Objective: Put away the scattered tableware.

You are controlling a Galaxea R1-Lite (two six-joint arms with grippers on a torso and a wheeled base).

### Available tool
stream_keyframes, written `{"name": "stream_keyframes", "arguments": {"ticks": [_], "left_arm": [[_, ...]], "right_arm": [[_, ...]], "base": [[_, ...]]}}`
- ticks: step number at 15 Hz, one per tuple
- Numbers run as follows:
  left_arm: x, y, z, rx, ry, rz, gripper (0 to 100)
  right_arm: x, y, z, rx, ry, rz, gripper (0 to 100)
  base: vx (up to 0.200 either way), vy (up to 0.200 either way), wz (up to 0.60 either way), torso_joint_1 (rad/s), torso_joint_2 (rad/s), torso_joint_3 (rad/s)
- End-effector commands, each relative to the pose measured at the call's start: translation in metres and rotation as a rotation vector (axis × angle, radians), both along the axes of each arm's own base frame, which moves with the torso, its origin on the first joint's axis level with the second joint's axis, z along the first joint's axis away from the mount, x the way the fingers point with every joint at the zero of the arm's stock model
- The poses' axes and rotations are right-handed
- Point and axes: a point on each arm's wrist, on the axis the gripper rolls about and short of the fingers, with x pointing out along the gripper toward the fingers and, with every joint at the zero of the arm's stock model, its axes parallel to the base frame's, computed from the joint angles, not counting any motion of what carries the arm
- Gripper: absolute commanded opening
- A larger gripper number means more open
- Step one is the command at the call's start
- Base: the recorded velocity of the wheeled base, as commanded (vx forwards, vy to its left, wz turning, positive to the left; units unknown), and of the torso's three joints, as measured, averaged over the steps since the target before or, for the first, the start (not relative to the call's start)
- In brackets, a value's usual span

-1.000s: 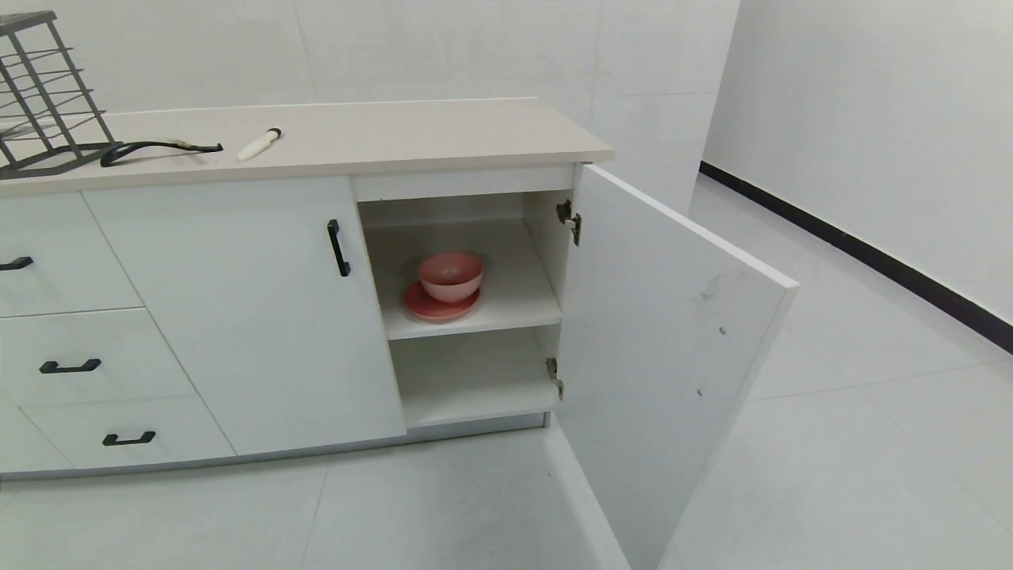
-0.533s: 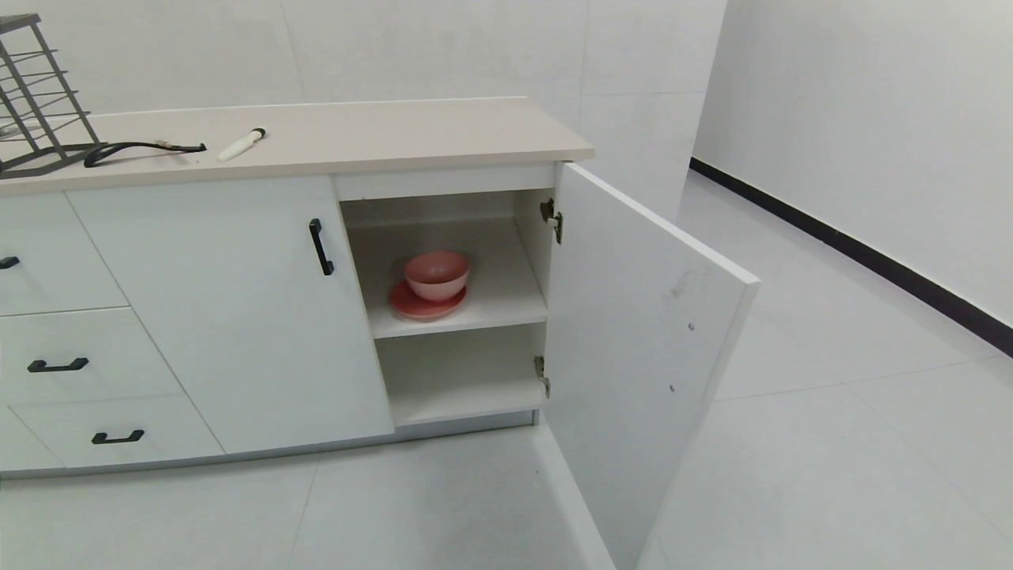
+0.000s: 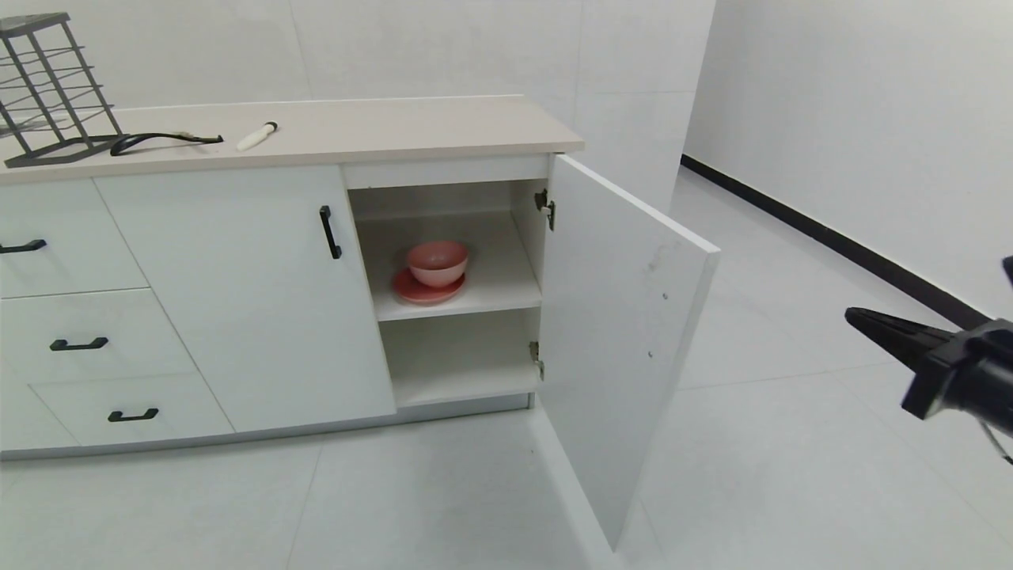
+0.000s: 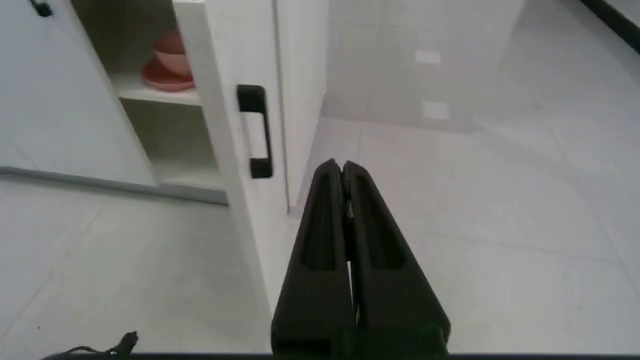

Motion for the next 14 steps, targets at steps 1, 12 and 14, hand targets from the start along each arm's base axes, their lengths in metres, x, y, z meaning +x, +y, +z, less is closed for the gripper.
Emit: {"name": "stream_keyframes", "arguments": {"ticks": [1,12,14], "left_arm": [[0.000,0.000,0.000,0.000,0.000,0.000,100],[0.000,0.000,0.000,-0.008,0.003,0.002,100],[0.000,0.001,0.000,0.002,-0.002,0.046,100]], "right_arm": [[0.063,0.009,-0.053,-0.024,0.097,0.074,0],[0.142,0.055,-0.074,-0.018,-0.126,0.358,0],[0.141,0.066,-0.074,-0.014,-0.140,0.394,0]], "base": [[0.000,-0.200,0.00,0.002,0.00,0.002],[0.000,0.000,0.00,0.000,0.00,0.000],[0.000,0.000,0.00,0.000,0.00,0.000]]}}
